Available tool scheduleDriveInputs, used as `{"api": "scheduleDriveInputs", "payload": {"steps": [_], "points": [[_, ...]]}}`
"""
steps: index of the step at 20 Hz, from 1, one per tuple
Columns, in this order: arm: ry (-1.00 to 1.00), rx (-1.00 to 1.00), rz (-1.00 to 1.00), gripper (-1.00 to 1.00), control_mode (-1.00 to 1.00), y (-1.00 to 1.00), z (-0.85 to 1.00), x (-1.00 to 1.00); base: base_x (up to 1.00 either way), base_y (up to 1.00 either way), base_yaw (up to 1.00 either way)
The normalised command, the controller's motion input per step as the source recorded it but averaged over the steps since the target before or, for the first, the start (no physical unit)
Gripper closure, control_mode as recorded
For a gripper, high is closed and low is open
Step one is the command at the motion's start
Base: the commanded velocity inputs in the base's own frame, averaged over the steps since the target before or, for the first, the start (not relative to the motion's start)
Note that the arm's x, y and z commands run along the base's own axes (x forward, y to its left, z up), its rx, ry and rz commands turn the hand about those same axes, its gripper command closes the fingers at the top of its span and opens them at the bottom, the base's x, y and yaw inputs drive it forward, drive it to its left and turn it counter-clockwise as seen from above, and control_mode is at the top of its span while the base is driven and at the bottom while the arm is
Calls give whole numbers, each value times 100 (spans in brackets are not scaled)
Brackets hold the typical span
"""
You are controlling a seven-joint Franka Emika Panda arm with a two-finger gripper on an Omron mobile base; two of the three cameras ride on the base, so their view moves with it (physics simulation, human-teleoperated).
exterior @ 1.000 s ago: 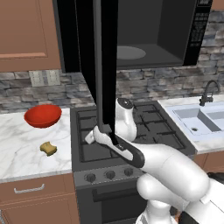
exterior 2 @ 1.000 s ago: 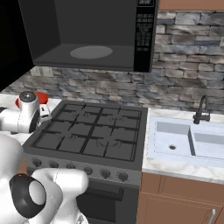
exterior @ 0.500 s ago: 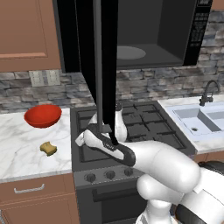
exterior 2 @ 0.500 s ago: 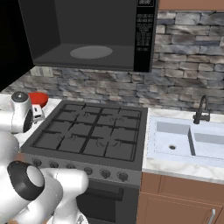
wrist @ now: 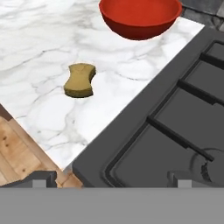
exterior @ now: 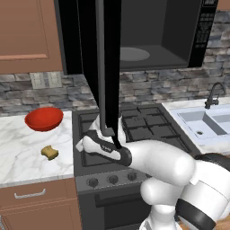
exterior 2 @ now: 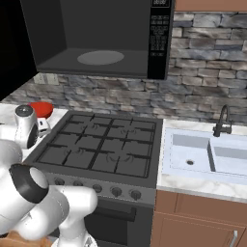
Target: Place the sponge inside the microwave to prepare for sanitizing.
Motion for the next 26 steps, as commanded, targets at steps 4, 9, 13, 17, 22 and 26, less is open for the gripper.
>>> {"api": "scheduleDriveInputs", "payload": {"steps": [4,9,13,17,22,26], "points": [[-2,0,0,-100,-100,10,0,9,0,0,0],[0,0,0,-100,-100,31,0,2,0,0,0],[0,0,0,-100,-100,35,-1,0,0,0,0],[0,0,0,-100,-100,29,-18,9,0,0,0],[0,0,0,-100,-100,9,-25,24,0,0,0],[0,0,0,-100,-100,6,-15,15,0,0,0]]}}
